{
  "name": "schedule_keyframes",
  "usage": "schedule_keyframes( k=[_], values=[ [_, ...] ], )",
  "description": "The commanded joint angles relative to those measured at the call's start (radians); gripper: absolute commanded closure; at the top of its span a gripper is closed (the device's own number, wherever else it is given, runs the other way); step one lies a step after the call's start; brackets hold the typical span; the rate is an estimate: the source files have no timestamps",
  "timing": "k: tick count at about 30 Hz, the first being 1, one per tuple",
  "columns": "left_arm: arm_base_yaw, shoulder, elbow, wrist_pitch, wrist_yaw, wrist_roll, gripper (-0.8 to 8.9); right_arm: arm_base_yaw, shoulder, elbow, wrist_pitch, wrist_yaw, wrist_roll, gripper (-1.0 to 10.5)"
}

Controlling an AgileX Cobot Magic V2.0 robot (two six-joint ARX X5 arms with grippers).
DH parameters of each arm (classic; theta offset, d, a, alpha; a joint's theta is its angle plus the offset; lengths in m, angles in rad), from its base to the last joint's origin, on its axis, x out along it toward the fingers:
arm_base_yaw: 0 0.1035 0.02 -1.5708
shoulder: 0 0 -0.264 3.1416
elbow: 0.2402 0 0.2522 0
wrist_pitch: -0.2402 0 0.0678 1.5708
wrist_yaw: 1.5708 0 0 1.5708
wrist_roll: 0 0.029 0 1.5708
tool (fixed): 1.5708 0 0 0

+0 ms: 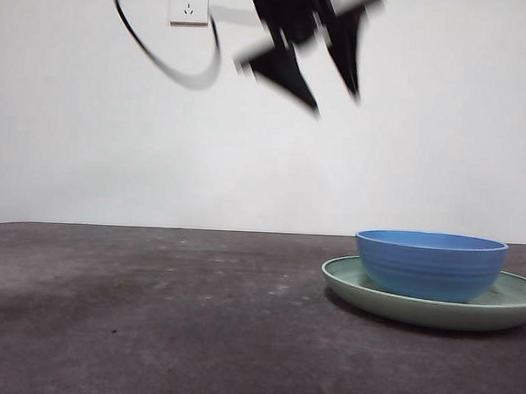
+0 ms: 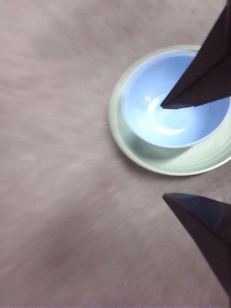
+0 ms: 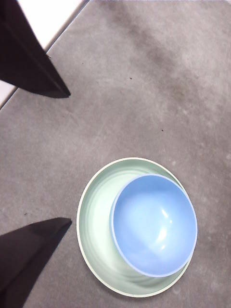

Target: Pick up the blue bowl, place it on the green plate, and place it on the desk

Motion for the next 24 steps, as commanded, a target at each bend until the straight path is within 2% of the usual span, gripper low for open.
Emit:
schedule_keyframes(
  k=[1, 9, 14, 20, 24],
  values=[
    [0.022, -0.079, 0.032, 0.005, -0.002, 0.024, 5.28, 0.004, 0.005, 0.021, 0.007, 0.002, 0.000, 5.5],
    [0.130, -0.313, 0.022, -0.106, -0.002, 0.084, 5.28, 0.004, 0.004, 0.021, 0.007, 0.001, 0.000, 5.5],
    [0.199, -0.443, -0.035, -0.155, -0.001, 0.091, 5.27, 0.004, 0.004, 0.021, 0.007, 0.001, 0.000, 5.5],
    [0.230, -0.668, -0.314, -0.109, 0.025, 0.114, 5.27, 0.004, 0.004, 0.021, 0.007, 0.001, 0.000, 5.5],
    [0.229, -0.841, -0.572, -0.019, 0.129, 0.125, 5.27, 0.004, 0.004, 0.021, 0.007, 0.000, 0.000, 5.5]
  ],
)
